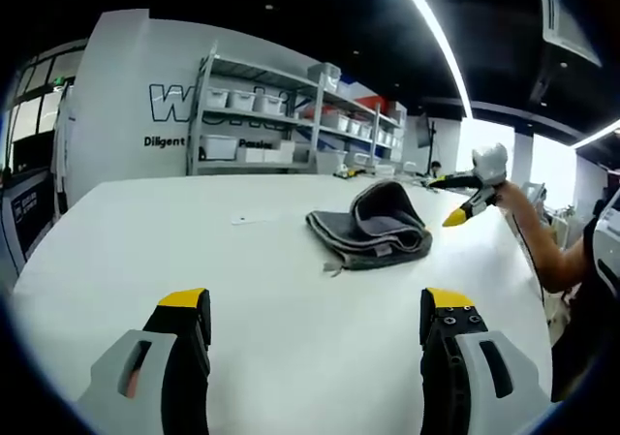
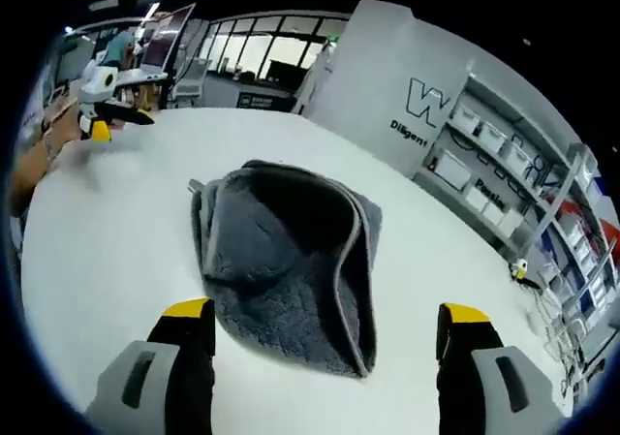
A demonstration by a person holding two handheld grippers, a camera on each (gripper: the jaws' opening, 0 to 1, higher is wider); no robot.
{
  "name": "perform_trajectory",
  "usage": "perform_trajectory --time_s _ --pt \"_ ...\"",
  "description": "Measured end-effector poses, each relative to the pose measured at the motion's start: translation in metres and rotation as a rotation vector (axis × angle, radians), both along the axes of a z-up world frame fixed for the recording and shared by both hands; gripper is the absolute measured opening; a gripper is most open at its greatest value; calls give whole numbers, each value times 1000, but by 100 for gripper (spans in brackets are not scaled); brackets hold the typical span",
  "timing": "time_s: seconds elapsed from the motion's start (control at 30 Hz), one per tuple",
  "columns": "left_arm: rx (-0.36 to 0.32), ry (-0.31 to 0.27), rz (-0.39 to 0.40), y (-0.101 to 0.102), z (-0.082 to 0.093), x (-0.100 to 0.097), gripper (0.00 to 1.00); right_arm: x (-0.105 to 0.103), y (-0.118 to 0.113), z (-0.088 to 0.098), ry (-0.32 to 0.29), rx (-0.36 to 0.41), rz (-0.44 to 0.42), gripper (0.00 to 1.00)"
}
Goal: Open the folded towel by lifting each exposed corner and separating the folded layers until the towel lies flat within the target outline without major curled edges
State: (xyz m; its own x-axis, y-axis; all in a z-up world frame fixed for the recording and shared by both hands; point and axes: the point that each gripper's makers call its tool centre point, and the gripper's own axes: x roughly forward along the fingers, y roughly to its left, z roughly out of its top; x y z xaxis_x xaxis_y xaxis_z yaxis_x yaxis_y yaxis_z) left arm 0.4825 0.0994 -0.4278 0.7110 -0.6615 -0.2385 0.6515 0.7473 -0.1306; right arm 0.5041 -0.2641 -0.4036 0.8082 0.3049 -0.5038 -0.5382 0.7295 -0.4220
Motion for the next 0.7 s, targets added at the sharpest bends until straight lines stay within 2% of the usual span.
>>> perform_trajectory --time_s 0.3,0.4,0.43,0.57,0.63,0.7 --pt "11 -6 -19 -4 1 -2 88 5 61 32 -71 -64 159 82" --pt "11 -6 -20 -4 0 -2 88 9 77 40 -98 -83 202 81" --pt "11 -5 -21 -4 0 -2 88 11 84 43 -109 -109 225 79" --pt "14 -3 -23 -5 -1 -2 88 21 99 42 -134 -233 248 70" --pt "14 -4 -24 -5 0 -2 88 25 110 34 -126 -293 275 69" --pt "14 -5 -23 -5 0 -2 88 28 120 27 -111 -314 302 67"
